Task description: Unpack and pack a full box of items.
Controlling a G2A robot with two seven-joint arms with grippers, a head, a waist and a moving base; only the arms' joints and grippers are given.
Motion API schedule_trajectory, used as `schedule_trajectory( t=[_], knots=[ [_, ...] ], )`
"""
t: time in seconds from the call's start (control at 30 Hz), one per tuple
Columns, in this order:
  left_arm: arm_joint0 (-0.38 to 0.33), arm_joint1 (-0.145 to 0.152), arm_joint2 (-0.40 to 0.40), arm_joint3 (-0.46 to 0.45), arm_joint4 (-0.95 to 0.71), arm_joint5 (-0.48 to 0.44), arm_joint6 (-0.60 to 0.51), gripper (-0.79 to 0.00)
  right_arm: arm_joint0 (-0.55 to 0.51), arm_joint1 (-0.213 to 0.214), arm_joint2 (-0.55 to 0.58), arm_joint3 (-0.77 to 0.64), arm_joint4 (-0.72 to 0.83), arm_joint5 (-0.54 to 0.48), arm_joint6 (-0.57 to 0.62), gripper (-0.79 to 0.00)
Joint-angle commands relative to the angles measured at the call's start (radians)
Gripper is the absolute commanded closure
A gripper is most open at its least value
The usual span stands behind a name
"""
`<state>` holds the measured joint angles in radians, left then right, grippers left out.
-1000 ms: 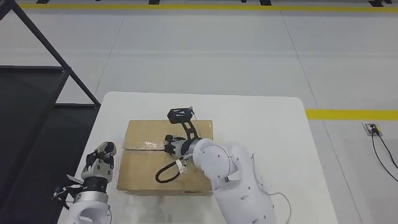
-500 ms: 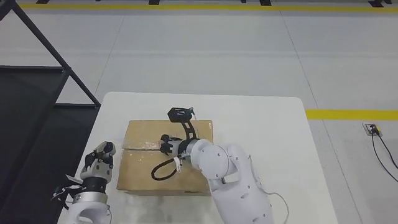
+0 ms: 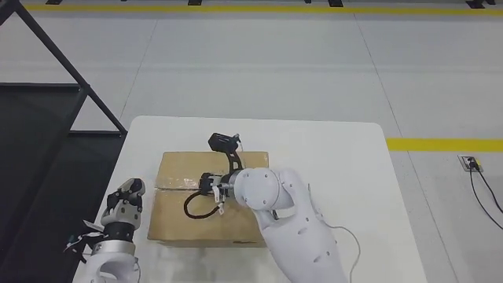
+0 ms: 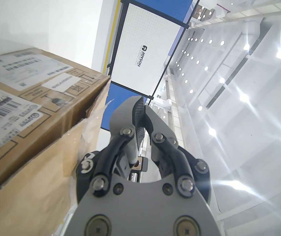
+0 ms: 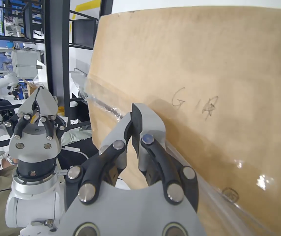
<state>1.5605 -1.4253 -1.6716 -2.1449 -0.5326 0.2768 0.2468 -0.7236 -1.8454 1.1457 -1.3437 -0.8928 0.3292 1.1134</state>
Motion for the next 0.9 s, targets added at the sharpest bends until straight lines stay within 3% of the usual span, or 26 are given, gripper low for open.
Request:
schedule_trajectory(
  t=[0.0,0.87],
  knots=[
    [-0.006,0.000,0.002,0.002,0.004,0.005,-0.002,0.000,-0.013,0.005,0.009,-0.030,-0.004,0.015,0.016,0.000],
    [-0.066,0.003,0.019,0.018,0.023,0.051,-0.003,0.000,-0.206,0.090,0.216,-0.321,-0.052,0.070,0.161,0.000]
  ],
)
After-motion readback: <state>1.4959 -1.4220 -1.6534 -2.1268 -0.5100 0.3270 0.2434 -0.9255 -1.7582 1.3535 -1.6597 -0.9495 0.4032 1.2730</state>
